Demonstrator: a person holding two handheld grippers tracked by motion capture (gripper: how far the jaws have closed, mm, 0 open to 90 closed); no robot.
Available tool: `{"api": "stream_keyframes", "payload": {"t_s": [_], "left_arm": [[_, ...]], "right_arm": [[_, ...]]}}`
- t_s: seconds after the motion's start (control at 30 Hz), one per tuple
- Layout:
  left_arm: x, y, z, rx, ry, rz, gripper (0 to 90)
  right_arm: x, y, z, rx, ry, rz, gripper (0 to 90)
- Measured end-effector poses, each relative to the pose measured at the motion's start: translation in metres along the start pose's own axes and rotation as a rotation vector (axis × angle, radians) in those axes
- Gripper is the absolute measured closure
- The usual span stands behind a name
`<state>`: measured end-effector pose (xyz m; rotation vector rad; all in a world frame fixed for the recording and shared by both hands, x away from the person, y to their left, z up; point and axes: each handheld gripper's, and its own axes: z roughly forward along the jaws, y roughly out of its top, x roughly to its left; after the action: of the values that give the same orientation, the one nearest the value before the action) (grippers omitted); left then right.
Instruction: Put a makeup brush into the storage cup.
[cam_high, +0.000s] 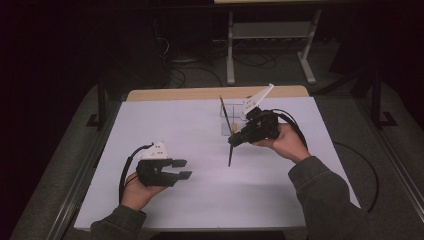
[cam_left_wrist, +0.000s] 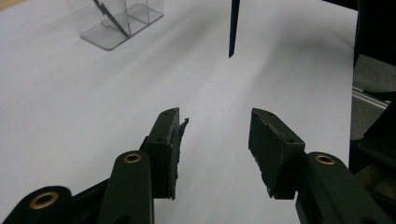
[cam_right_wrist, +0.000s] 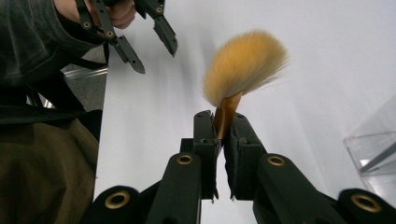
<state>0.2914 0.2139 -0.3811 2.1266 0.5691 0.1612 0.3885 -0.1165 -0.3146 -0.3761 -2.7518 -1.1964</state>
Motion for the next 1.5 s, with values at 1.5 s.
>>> {"api": "stream_keyframes", "payload": {"t_s": [1.5], "left_arm": [[0.01,-0.038,-0.029,0.012,0.117,-0.072,39.0]], "right_arm": [[-0.037,0.041,-0.034,0.015,-0.1,-0.004,82.7]]}}
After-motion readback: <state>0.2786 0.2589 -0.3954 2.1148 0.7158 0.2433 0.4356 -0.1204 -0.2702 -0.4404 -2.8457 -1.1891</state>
